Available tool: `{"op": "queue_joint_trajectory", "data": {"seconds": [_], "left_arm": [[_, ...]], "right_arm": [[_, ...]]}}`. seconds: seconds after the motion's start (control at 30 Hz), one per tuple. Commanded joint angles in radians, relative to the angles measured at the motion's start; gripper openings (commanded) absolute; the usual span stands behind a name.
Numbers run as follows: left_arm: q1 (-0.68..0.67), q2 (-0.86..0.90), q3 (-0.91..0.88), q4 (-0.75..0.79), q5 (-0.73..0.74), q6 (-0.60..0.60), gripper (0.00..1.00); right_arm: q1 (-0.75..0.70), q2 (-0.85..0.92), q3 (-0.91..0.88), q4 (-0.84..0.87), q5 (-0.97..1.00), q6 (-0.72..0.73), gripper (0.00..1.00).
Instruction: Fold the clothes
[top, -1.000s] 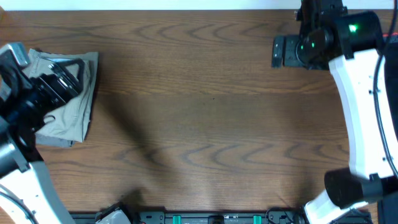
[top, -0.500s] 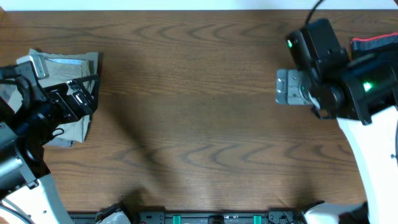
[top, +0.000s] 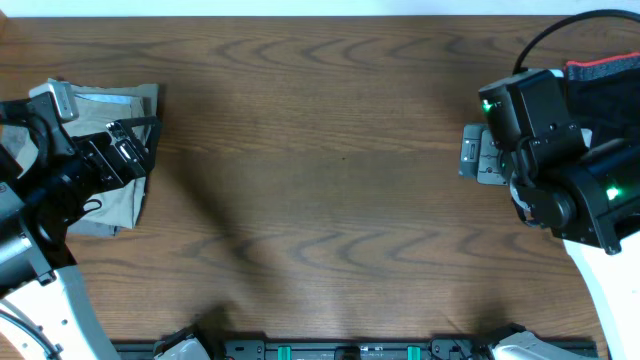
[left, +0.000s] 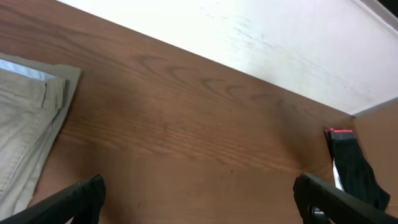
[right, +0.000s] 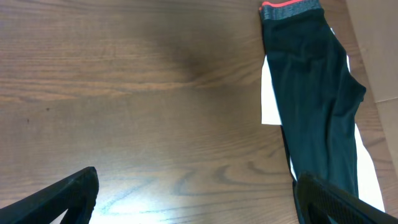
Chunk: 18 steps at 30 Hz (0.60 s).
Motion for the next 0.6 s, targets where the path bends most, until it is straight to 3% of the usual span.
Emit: {"op": "queue_joint_trajectory", "data": {"seconds": [0.0,0.57], "left_arm": [[-0.004,0.006,0.005,0.001,0.01,0.017,0.98],[-0.004,0.006,0.005,0.001,0.01,0.017,0.98]], "right_arm": [[0.006,-0.004,-0.004,0.002,-0.036,0.014,0.99],[0.006,-0.004,-0.004,-0.009,-0.266,0.014,0.99]]}}
